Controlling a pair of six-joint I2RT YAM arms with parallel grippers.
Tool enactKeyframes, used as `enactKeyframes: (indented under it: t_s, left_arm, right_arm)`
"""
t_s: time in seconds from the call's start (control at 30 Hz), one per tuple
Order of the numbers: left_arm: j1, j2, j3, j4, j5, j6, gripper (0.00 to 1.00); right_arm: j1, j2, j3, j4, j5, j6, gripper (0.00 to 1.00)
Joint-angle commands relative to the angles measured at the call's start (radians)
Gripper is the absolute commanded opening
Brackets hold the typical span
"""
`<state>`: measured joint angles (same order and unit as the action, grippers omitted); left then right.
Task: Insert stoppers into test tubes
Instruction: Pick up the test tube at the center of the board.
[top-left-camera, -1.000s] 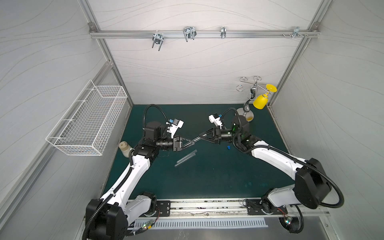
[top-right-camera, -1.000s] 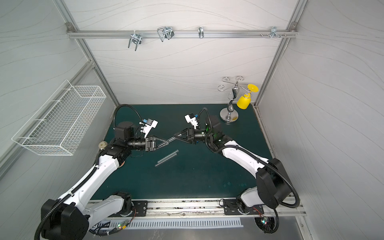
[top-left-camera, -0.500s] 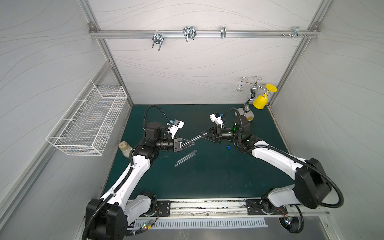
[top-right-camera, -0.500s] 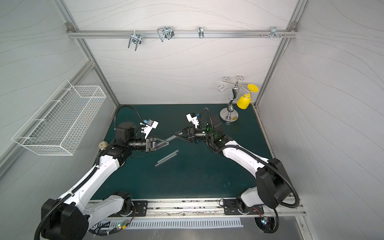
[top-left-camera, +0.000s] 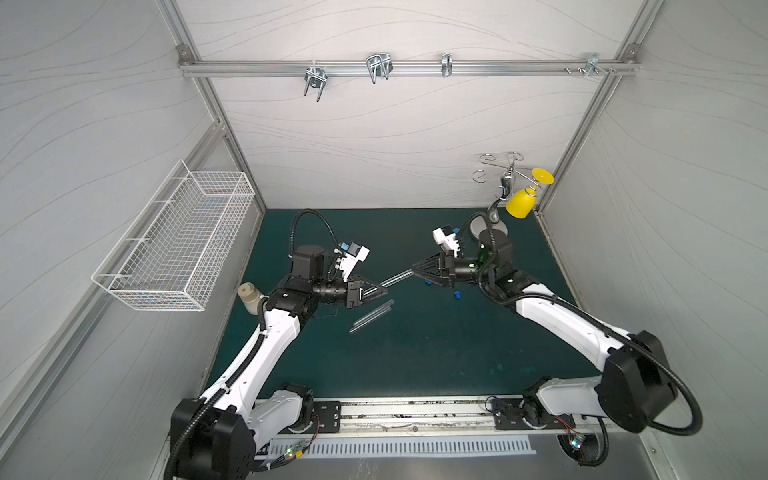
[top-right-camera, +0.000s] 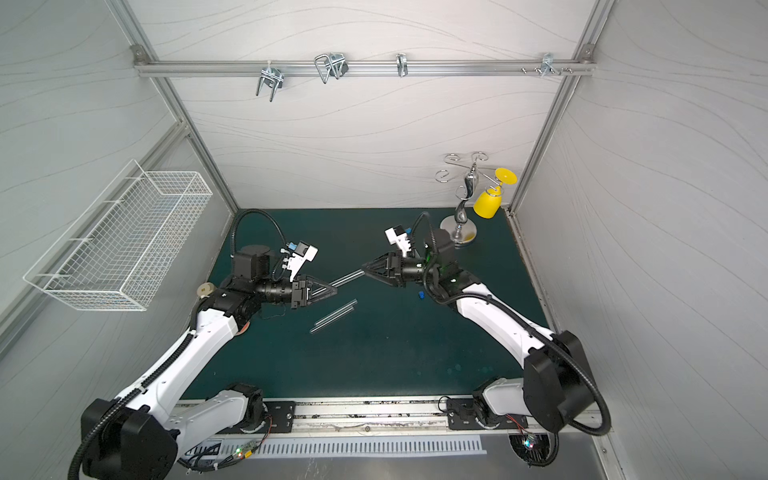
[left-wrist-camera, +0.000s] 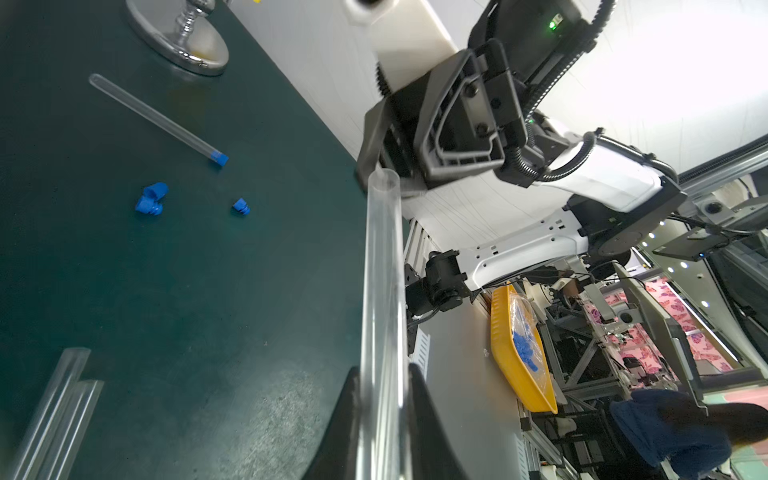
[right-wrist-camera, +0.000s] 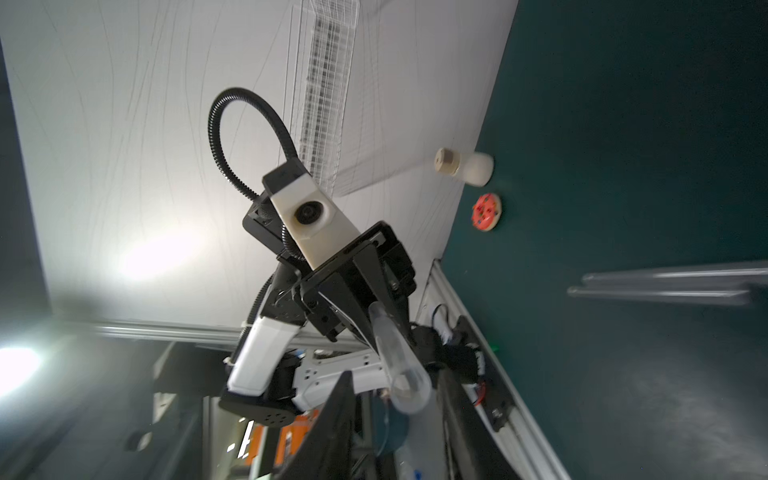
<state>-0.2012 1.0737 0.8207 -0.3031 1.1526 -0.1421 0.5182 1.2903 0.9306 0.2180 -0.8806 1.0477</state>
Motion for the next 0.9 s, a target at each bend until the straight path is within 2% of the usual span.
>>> enactKeyframes:
  t_s: [0.0, 0.17, 0.27, 0.37, 0.57, 0.73, 0.87]
  left_arm:
    - [0.015, -0.012, 0.044, -0.174, -0.034, 0.22, 0.0]
    - [0.022, -0.018, 0.041, -0.271, -0.08, 0.361, 0.0]
    - [0.023, -0.019, 0.038, -0.299, -0.098, 0.408, 0.0]
    - [0.023, -0.019, 0.035, -0.315, -0.108, 0.437, 0.0]
    - [0.022, -0.023, 0.033, -0.34, -0.114, 0.485, 0.0]
    - [0.025, -0.028, 0.033, -0.343, -0.115, 0.487, 0.0]
    - [0.025, -0.031, 0.032, -0.341, -0.116, 0.484, 0.0]
  right_arm:
    - [-0.082, -0.098, 0.001, -0.201, 0.004, -0.149, 0.43]
    - [-0.175, -0.161, 0.061, -0.534, 0.082, -0.415, 0.5]
    - [-0.193, -0.149, 0.117, -0.709, 0.171, -0.571, 0.51]
    - [-0.196, -0.114, 0.163, -0.827, 0.266, -0.672, 0.51]
    - [-0.196, -0.013, 0.189, -0.906, 0.407, -0.76, 0.51]
    - [-0.186, 0.076, 0.2, -0.89, 0.432, -0.783, 0.5]
    - [-0.127, 0.17, 0.26, -0.901, 0.504, -0.839, 0.5]
